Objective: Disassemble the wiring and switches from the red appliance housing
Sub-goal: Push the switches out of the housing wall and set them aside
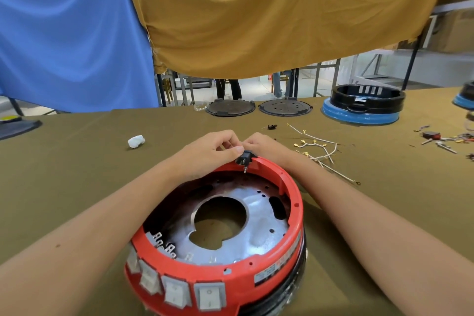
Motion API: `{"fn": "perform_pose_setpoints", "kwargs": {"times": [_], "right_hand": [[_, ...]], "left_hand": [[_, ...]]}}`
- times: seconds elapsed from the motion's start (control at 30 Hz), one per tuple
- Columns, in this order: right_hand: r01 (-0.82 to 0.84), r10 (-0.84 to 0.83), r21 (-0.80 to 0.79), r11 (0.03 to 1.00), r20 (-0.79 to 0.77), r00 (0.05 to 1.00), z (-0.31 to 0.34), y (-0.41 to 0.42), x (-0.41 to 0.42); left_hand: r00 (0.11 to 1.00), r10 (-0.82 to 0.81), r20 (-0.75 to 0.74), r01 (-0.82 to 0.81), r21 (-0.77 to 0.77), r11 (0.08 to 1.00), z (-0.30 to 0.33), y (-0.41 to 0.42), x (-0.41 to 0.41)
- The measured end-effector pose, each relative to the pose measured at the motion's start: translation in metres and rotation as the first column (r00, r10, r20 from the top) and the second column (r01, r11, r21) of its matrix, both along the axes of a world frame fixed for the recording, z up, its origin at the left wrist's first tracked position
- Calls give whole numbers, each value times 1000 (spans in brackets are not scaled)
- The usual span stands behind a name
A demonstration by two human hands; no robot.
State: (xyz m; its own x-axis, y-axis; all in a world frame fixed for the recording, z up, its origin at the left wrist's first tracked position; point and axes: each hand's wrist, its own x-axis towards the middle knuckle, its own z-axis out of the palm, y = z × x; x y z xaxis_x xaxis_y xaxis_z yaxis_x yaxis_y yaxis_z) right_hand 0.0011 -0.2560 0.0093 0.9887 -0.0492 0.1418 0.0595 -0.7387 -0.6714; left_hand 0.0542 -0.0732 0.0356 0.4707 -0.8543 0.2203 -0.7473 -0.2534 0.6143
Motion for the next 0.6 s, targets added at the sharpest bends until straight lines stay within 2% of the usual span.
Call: {"fn": "perform_pose_setpoints", "kwargs": {"times": [0.1,0.2,0.27,0.37,0.5,0.6], "right_hand": [[-53,58,76,996,-70,996,-3,-3,2],[-61,71,79,995,-134,988,-6,-4,5],[-52,60,71,996,-123,991,-8,-6,6],[46,-46,-17,999,-16,999,-7,-7,5],[263,-233,-68,962,287,929,-3,-10,0],[311,-266,-91,946,330,906,-1,-2,4]], "left_hand": [[1000,-3,-9,3,2,1000,2,-1,0],[999,2,-32,-3,-15,1000,2,0,1],[999,-3,-42,3,-15,1000,1,0,0],[999,-2,-40,2,-12,1000,2,1,0],[999,7,-35,-7,-15,1000,3,0,-3],[999,15,-34,-15,-22,1000,3,0,-4]]}}
